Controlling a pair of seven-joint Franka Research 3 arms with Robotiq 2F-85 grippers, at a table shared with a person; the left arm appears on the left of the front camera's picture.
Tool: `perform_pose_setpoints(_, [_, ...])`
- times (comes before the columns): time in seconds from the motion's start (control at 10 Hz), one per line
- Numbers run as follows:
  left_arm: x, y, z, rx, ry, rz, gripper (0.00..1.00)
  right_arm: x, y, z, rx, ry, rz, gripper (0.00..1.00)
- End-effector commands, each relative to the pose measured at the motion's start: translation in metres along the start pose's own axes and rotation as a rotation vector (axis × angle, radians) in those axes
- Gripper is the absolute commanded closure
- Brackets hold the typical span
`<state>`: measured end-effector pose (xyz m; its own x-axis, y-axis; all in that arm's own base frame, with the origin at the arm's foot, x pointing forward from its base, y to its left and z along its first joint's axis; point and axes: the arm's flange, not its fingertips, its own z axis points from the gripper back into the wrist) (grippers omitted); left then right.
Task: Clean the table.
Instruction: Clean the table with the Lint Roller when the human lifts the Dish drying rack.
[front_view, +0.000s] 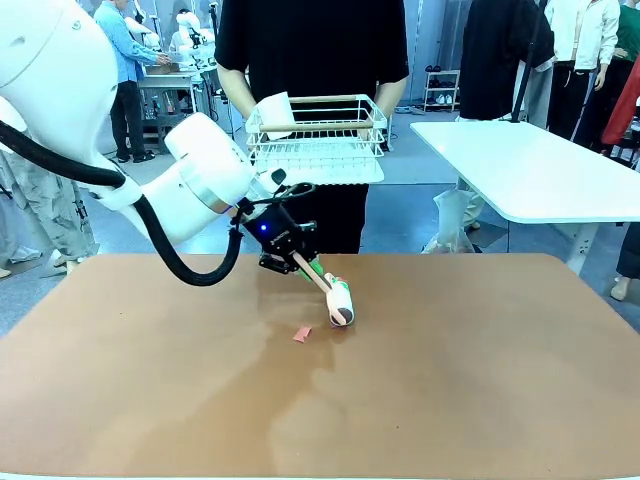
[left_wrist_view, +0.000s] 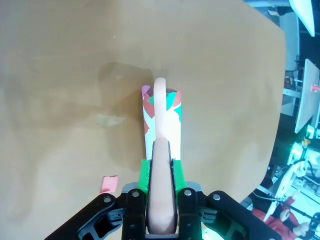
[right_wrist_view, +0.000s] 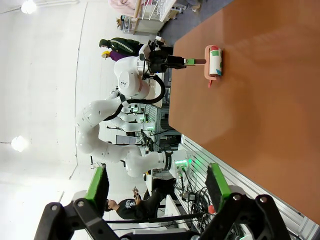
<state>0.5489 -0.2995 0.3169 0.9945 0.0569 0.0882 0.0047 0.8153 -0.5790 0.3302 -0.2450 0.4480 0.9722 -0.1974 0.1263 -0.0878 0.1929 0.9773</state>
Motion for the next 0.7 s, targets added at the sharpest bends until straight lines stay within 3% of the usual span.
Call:
perform_pose_setpoints(0.0, [-0.011,-0.003,-0.029,0.048,0.046,0.002,0.79,-0.002,0.004,0.000,0.013,-0.002,0.004,0.00])
perform_pose_setpoints(0.3, [-0.014,-0.030,-0.026,0.011,0.059,-0.029,0.79,-0.002,0.004,0.000,0.013,-0.002,0.004,0.00])
perform_pose_setpoints(0.6, [-0.013,-0.047,0.014,-0.025,0.026,-0.080,0.79,-0.002,0.004,0.000,0.013,-0.002,0.004,0.00])
